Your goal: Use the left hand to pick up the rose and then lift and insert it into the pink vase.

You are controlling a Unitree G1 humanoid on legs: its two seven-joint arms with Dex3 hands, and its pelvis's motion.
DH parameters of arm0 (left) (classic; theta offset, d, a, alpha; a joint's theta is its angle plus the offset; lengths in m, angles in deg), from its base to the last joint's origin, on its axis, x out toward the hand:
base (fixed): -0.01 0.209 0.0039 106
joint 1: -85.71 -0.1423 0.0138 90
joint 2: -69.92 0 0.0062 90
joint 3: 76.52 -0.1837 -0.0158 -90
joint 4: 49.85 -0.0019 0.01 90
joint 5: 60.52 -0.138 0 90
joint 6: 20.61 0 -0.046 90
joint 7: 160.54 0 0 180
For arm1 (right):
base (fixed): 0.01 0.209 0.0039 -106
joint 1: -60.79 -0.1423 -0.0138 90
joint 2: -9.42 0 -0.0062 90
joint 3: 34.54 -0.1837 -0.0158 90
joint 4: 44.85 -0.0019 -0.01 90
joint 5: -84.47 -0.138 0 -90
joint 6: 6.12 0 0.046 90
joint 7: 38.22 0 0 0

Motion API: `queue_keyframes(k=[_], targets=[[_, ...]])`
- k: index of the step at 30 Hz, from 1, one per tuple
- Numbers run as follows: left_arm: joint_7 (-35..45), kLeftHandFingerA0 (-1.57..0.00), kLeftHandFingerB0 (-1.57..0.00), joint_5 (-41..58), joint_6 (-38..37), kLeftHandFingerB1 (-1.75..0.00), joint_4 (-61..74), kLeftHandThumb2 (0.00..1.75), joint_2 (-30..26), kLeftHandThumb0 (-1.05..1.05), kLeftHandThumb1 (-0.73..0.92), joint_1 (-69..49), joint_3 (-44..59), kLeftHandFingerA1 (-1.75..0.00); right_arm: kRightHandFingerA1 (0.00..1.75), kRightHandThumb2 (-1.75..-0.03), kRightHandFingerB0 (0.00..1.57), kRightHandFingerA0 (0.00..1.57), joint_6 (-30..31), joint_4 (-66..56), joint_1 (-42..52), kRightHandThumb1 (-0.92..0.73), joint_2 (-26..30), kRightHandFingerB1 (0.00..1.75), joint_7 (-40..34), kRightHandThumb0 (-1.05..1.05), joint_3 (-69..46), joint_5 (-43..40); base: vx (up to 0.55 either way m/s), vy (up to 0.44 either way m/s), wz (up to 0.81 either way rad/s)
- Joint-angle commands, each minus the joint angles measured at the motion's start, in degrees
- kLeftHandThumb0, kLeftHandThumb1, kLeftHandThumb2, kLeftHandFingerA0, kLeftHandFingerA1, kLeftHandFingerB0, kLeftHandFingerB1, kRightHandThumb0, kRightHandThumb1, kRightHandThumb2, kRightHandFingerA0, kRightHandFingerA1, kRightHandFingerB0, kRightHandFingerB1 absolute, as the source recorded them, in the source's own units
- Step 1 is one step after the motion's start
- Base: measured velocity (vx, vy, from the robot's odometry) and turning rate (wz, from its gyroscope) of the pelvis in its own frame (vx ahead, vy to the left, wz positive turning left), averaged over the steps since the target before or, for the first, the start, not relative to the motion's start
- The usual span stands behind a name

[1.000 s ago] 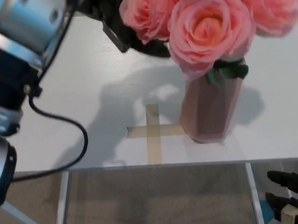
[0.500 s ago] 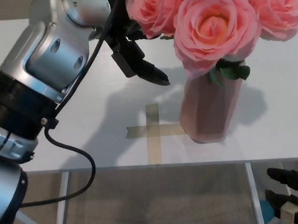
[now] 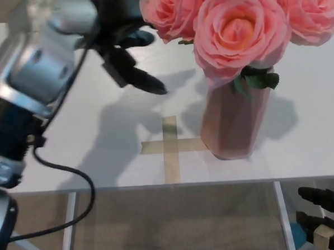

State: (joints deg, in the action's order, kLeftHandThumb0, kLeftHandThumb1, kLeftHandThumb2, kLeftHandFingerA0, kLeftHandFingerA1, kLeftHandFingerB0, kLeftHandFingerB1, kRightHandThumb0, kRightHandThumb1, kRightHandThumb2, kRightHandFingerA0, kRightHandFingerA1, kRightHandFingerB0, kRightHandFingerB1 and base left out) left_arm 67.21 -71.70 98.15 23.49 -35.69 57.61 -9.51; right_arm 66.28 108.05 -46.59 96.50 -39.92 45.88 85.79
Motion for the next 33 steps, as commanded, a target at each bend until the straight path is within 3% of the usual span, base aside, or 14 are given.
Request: queue_keyframes(k=[1,3,4,5,14,15,16,18,20,21,22,24,25,33], targets=[[-2.7,0.0,0.0,2.0,-5.9,-0.06,2.1,0.67,-3.8,-0.59,0.31,-7.2,7.9,-0.07,0.5,-0.58,0.57,0.61,0.6,0.1,1.2,-0.63,0.2,0.48,0.1,-0.23,0.2,-0.2,0.0,0.0,0.0],[-3.8,0.0,0.0,3.5,-7.8,-0.1,5.1,0.66,-5.0,-0.58,0.29,-11.6,12.4,-0.11,0.5,-0.58,0.57,0.61,0.5,0.6,1.2,-0.63,0.3,0.48,-0.1,-0.23,0.4,0.0,0.0,0.0,0.0],[-4.5,0.0,0.0,4.3,-9.3,-0.13,6.8,0.55,-5.3,-0.63,0.37,-14.5,14.8,-0.16,0.5,-0.58,0.57,0.61,0.3,0.6,1.6,-0.63,0.4,0.48,-0.1,-0.23,0.4,0.1,0.0,0.0,0.0],[-4.6,0.0,0.0,4.4,-10.0,-0.15,7.3,0.75,-5.2,-0.53,0.33,-15.6,15.7,-0.15,0.5,-0.58,0.57,0.61,0.3,0.7,1.7,-0.63,0.4,0.48,-0.1,-0.23,0.4,0.1,0.0,0.0,0.0],[-5.5,0.0,0.0,9.6,-14.8,-0.2,20.8,0.75,-5.9,-0.52,0.33,-36.3,30.6,-0.23,0.5,-0.58,0.57,0.61,0.0,1.0,3.5,-0.63,0.5,0.48,-0.8,-0.23,1.1,0.7,0.0,0.0,0.01],[-4.6,-0.04,-0.03,12.4,-15.8,-0.25,25.3,0.53,-5.5,-0.54,0.41,-41.5,34.7,-0.26,0.5,-0.58,0.57,0.61,0.0,0.9,3.5,-0.62,0.5,0.48,-1.0,-0.23,1.2,0.8,0.0,0.0,0.0],[-4.2,-0.06,-0.06,13.8,-15.6,-0.21,27.8,0.68,-5.1,-0.53,0.35,-44.2,36.8,-0.28,0.5,-0.58,0.57,0.62,0.1,0.9,3.4,-0.62,0.5,0.48,-1.1,-0.23,1.3,0.9,0.0,0.0,0.0],[-3.5,-0.05,-0.1,16.8,-16.2,-0.24,31.8,0.67,-3.9,-0.52,0.36,-48.8,40.6,-0.32,0.5,-0.58,0.57,0.61,0.1,1.3,3.0,-0.62,0.4,0.48,-1.1,-0.23,1.4,0.8,0.0,0.0,0.0],[-1.5,-0.02,0.0,21.8,-16.0,-0.46,38.8,0.81,-1.7,-0.25,0.24,-57.9,46.8,-0.48,0.51,-0.58,0.57,0.61,-0.3,1.3,4.1,-0.63,0.2,0.48,-0.8,-0.23,1.2,0.5,0.0,0.0,0.0],[-1.2,-0.02,0.0,23.0,-15.9,-0.46,40.6,0.81,-1.2,-0.25,0.24,-60.1,48.2,-0.48,0.51,-0.58,0.57,0.61,-0.3,1.4,4.2,-0.63,0.3,0.48,-0.6,-0.23,1.1,0.3,0.0,0.0,0.0],[-0.5,-0.19,-0.18,24.1,-15.5,-0.28,42.4,0.53,-0.9,-0.4,0.41,-62.5,49.7,-0.32,0.51,-0.58,0.57,0.61,-0.4,1.6,4.2,-0.63,0.3,0.48,-0.7,-0.23,1.2,0.3,0.0,0.0,0.0],[0.8,-0.2,-0.2,26.1,-15.3,-0.28,44.3,0.53,-0.6,-0.39,0.41,-65.9,52.0,-0.33,0.51,-0.58,0.57,0.61,-0.6,1.7,4.4,-0.63,0.3,0.48,-0.7,-0.23,1.1,0.2,0.0,0.0,0.0],[2.5,-0.07,-0.06,27.9,-15.8,-0.48,45.6,0.82,0.0,-0.22,0.26,-70.1,55.1,-0.5,0.5,-0.58,0.57,0.62,-0.7,2.0,4.7,-0.62,0.4,0.48,-0.8,-0.23,1.4,0.6,0.0,0.0,0.0],[7.3,-0.08,-0.07,32.7,-22.3,-0.49,46.7,0.83,3.8,-0.22,0.26,-86.8,65.3,-0.51,0.5,-0.58,0.57,0.6,-0.2,3.0,5.1,-0.63,0.0,0.48,-0.8,-0.23,1.0,-0.2,0.0,0.0,0.0]])
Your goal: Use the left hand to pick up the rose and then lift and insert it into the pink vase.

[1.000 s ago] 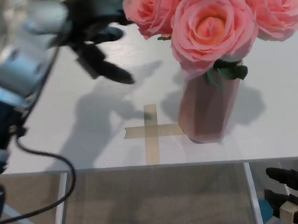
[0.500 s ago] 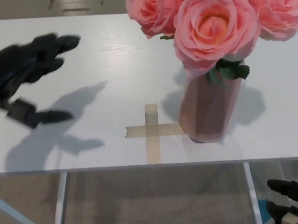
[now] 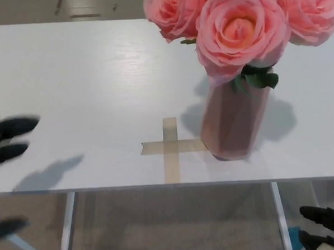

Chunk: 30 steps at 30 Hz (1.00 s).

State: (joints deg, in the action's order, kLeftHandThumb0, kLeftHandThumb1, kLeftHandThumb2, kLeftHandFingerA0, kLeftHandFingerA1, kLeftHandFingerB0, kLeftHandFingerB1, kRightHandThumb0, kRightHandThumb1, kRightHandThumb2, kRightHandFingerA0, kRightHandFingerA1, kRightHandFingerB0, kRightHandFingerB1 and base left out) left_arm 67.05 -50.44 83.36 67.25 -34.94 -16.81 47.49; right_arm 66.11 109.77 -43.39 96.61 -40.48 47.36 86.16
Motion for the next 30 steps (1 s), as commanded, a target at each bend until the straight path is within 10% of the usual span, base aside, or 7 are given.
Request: queue_keyframes(k=[1,21,30], targets=[[8.4,-0.08,-0.07,11.9,-9.9,-0.49,2.5,0.83,4.4,-0.22,0.26,-15.1,9.6,-0.51,0.5,-0.58,0.57,0.6,0.0,1.3,1.8,-0.63,-0.2,0.48,-0.1,-0.23,-0.9,-1.0,0.0,0.0,0.0],[-3.9,-0.12,-0.11,-1.0,-25.1,-0.51,-58.0,0.92,4.6,-0.22,0.38,-12.4,3.0,-0.52,0.5,-0.58,0.57,0.62,-0.9,3.2,4.5,-0.63,-0.4,0.48,-1.0,-0.23,-0.2,0.5,0.0,0.0,0.0],[-14.0,-0.08,-0.08,-5.9,-18.7,-0.49,-73.9,0.91,2.2,-0.26,0.36,-4.6,-4.7,-0.51,0.51,-0.58,0.58,0.65,-0.7,4.4,5.4,-0.63,-0.5,0.48,-0.4,-0.23,-0.2,0.3,0.0,0.0,0.0]])
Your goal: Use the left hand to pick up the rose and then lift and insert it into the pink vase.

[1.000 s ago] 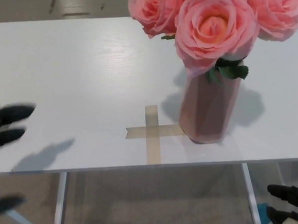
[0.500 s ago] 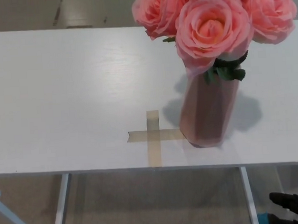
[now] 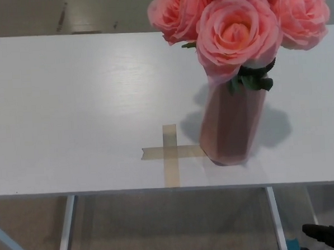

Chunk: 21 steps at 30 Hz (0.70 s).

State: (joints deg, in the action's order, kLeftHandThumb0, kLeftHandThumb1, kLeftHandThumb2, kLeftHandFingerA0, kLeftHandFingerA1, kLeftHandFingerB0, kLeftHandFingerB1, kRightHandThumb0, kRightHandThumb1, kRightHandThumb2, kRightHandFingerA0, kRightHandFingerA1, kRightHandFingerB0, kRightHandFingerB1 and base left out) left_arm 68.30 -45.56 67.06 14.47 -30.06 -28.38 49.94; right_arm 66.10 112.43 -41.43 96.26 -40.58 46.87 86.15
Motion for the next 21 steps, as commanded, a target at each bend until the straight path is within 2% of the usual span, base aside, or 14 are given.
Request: queue_keyframes(k=[1,11,12,18,19,20,21], targets=[[-15.7,-0.08,-0.08,-11.0,-2.6,-0.49,-22.2,0.91,-2.9,-0.26,0.36,7.3,-7.7,-0.51,0.51,-0.58,0.58,0.65,-0.7,1.8,3.7,-0.63,-0.1,0.48,-0.1,-0.23,0.3,0.3,0.0,0.0,0.0],[-17.2,-0.08,-0.08,-10.3,-4.1,-0.5,-35.5,0.89,-5.7,-0.27,0.33,16.0,-13.7,-0.51,0.51,-0.58,0.56,0.63,1.8,3.6,3.5,-0.63,0.9,0.47,0.8,-0.22,0.6,0.1,0.0,0.0,0.0],[-17.3,-0.21,-0.14,-9.8,-4.6,-0.36,-36.2,0.68,-5.7,-0.56,0.44,16.1,-13.9,-0.41,0.5,-0.58,0.56,0.62,2.1,4.0,3.5,-0.63,1.0,0.47,0.8,-0.22,0.4,0.0,0.0,0.0,0.0],[-18.1,-0.21,-0.11,-8.9,-6.2,-0.35,-40.6,0.69,-6.4,-0.56,0.43,17.8,-15.4,-0.41,0.5,-0.58,0.55,0.62,2.5,4.8,3.3,-0.63,0.8,0.47,0.2,-0.22,0.1,-0.2,0.0,0.0,0.0],[-18.0,-0.03,0.0,-8.2,-4.0,-0.35,-41.8,0.73,-6.8,-0.46,0.34,18.6,-15.2,-0.42,0.51,-0.58,0.56,0.63,2.5,5.0,3.5,-0.63,0.8,0.47,0.0,-0.21,0.3,0.0,0.0,0.0,0.0],[-17.7,-0.03,0.0,-7.4,-0.6,-0.35,-43.2,0.73,-7.2,-0.46,0.34,19.9,-14.9,-0.42,0.51,-0.58,0.56,0.63,2.4,5.2,3.9,-0.63,0.7,0.47,-0.4,-0.21,0.5,0.2,0.0,0.0,0.0],[-18.1,-0.09,-0.1,-7.1,-0.1,-0.23,-43.8,0.58,-7.3,-0.47,0.5,20.5,-14.6,-0.29,0.51,-0.58,0.55,0.63,2.6,5.3,3.7,-0.63,0.7,0.47,-0.6,-0.21,0.5,0.3,0.0,0.0,0.0]])
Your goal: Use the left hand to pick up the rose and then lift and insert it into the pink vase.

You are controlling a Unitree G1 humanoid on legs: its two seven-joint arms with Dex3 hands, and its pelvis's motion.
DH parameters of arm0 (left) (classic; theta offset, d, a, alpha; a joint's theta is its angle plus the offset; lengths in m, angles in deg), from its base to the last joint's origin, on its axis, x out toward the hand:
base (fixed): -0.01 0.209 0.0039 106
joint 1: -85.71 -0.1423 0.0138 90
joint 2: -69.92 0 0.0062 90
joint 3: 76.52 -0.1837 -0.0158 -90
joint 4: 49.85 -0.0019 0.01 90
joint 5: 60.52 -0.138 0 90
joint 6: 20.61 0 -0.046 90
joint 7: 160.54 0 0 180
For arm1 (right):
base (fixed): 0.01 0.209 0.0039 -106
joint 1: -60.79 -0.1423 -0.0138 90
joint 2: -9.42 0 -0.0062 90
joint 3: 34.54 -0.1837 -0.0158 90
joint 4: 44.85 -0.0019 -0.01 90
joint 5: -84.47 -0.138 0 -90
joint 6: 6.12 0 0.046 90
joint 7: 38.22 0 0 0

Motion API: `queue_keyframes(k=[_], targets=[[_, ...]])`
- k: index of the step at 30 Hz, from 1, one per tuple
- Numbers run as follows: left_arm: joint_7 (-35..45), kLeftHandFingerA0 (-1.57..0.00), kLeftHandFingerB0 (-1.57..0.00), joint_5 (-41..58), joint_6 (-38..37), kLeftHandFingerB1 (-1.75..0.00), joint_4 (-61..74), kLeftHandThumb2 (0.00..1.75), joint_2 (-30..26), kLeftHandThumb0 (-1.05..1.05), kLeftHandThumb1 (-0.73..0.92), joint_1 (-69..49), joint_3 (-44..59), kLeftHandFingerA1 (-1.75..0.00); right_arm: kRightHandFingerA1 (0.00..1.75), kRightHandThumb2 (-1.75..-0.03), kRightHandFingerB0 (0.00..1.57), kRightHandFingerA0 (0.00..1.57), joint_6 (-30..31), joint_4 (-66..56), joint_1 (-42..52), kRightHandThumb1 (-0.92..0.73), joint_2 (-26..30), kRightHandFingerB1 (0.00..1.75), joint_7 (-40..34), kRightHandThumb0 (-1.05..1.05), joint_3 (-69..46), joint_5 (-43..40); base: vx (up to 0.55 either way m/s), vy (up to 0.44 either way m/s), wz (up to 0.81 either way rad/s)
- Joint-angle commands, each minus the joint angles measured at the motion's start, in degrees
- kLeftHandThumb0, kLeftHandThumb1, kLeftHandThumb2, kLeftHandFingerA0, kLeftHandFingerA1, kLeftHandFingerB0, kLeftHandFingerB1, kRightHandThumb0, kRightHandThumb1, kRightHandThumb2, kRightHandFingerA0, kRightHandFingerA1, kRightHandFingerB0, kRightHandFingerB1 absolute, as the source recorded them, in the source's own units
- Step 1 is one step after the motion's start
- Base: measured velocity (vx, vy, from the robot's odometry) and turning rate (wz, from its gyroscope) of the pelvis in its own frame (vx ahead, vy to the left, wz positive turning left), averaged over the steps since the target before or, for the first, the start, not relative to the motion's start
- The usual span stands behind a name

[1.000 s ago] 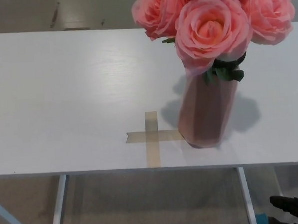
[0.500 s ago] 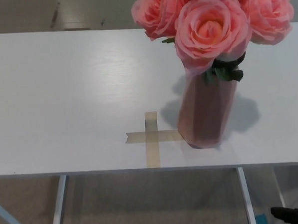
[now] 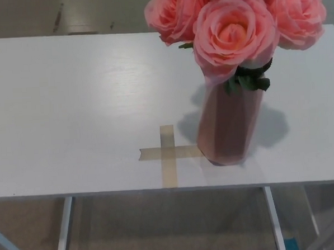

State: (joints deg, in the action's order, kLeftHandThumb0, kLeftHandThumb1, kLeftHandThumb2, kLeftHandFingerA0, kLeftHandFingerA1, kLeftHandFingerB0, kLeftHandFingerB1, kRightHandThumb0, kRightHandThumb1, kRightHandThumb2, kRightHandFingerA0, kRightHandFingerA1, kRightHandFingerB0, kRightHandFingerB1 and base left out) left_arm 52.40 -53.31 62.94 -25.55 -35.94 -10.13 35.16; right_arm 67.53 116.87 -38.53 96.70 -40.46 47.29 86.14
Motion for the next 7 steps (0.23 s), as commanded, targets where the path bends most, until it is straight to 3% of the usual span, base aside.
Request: queue_keyframes(k=[1,4,7], targets=[[-2.7,-0.07,-0.1,1.0,4.7,-0.23,-4.4,0.59,-1.6,-0.45,0.5,3.2,0.4,-0.27,0.51,-0.58,0.55,0.63,1.2,0.9,0.7,-0.63,0.2,0.47,-1.0,-0.21,0.2,0.4,0.0,0.0,0.0],[-3.2,-0.07,-0.1,1.2,5.5,-0.23,-5.1,0.59,-1.8,-0.45,0.5,4.2,0.5,-0.27,0.51,-0.58,0.55,0.63,1.2,0.9,0.7,-0.63,0.1,0.47,-1.3,-0.21,0.2,0.4,0.0,0.0,0.0],[-10.0,-0.04,-0.08,6.2,9.9,-0.25,-4.1,0.64,1.5,-0.4,0.46,10.6,5.4,-0.21,0.51,-0.58,0.55,0.64,1.2,1.1,0.9,-0.63,0.9,0.46,-1.7,-0.22,0.1,0.4,0.0,0.0,0.0]])
